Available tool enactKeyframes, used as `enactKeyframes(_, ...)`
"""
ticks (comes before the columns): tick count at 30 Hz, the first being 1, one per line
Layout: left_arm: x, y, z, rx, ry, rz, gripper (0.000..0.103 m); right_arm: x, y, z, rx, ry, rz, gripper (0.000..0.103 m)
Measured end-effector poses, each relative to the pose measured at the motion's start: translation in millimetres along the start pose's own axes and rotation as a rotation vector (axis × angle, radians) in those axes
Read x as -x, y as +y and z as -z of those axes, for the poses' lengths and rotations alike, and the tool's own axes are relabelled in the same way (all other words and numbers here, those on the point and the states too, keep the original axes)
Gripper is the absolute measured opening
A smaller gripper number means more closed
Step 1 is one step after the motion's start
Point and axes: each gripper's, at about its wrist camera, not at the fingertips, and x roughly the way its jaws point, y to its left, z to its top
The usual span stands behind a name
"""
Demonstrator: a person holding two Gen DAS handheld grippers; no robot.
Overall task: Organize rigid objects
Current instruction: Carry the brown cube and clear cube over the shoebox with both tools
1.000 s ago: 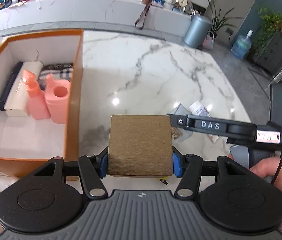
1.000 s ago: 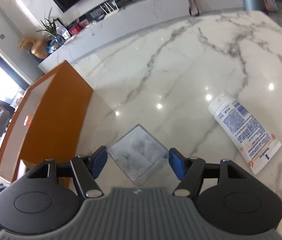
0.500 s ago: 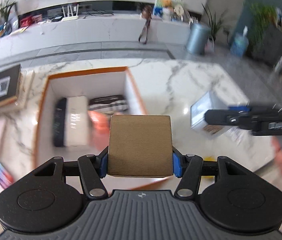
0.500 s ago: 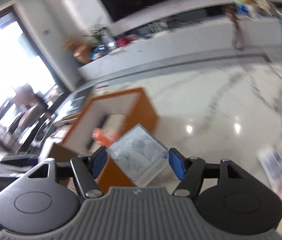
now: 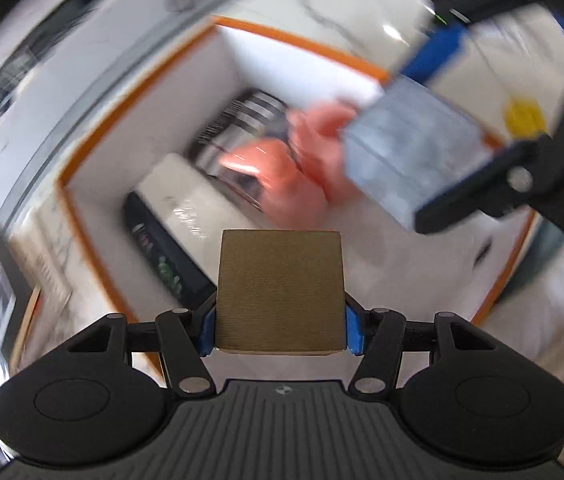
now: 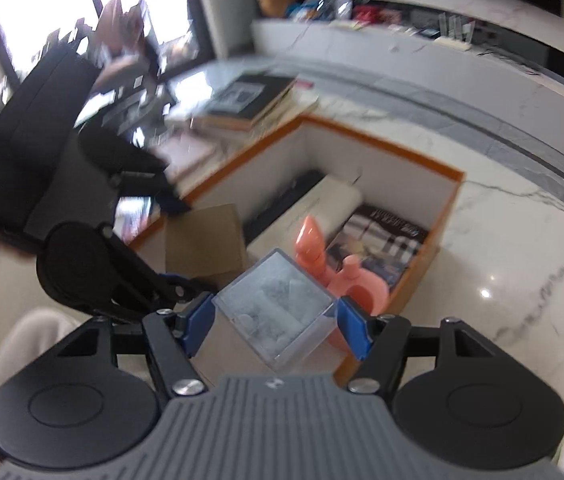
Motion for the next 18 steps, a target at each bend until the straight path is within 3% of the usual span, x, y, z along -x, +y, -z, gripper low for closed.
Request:
enactKeyframes(5, -22, 8, 0, -0.102, 0.027, 0.064, 0.067, -27, 0, -4, 0.028, 0.065, -0.014, 0.068)
enactKeyframes(10, -44, 17, 4, -0.181, 0.109, 0.148, 0.067, -45, -2, -7, 0.022, 0.092, -0.037, 0.068)
enactKeyframes(14, -53, 13, 3, -0.256, 0.140, 0.153, 0.067, -55, -3, -8, 0.021, 0.107, -0.047, 0.068)
enactKeyframes(18, -59, 4, 4, -0.357, 0.181, 0.096, 0.075, -59, -3, -9, 0.012, 0.106, -0.048, 0.068)
